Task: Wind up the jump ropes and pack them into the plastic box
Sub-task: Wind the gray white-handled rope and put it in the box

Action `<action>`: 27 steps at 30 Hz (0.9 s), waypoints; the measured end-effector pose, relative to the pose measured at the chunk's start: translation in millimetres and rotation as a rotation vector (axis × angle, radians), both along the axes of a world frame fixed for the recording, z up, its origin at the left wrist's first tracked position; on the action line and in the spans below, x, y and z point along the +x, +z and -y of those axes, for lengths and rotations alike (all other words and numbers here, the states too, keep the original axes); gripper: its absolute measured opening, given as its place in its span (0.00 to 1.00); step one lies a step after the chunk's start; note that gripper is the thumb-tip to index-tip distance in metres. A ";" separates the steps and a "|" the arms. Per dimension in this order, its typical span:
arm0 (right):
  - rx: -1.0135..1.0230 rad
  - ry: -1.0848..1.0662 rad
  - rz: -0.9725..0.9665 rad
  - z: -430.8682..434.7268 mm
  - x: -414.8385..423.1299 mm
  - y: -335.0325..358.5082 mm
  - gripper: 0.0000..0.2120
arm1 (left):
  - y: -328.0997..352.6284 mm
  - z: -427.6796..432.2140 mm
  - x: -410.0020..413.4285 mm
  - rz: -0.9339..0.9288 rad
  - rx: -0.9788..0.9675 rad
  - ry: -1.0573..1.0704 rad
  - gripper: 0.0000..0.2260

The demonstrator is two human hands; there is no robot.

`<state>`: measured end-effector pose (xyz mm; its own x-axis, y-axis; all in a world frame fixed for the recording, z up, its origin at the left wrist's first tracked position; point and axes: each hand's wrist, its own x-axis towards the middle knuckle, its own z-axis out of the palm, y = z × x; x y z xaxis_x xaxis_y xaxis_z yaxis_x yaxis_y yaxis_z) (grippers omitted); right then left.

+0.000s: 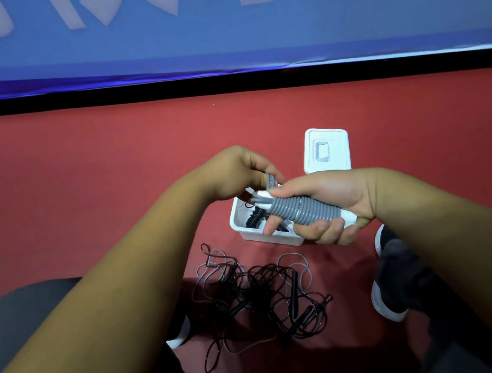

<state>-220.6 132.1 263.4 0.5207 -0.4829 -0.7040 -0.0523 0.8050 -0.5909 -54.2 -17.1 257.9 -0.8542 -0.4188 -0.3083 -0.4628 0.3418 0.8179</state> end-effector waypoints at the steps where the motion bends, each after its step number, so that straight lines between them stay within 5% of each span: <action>1: 0.008 0.017 -0.027 -0.6 0.9 -0.2 0.29 | 0.7 0.1 -1.5 -0.013 0.004 0.009 0.10; 7: -0.057 -0.154 -0.264 0.2 1.9 -6.5 0.27 | 10.9 1.9 -8.4 -0.089 -0.085 0.118 0.08; 13: -0.123 -0.393 -0.285 5.4 -1.0 -15.0 0.21 | 17.5 9.1 -7.7 -0.089 -0.304 0.091 0.08; 21: -0.148 -0.773 -0.271 15.4 -9.0 -26.6 0.28 | 11.6 5.1 -11.7 -0.041 -0.304 0.024 0.10; 27: -0.215 -0.762 -0.298 15.3 -1.8 -21.0 0.27 | 0.2 1.6 -16.4 0.039 -0.180 0.124 0.09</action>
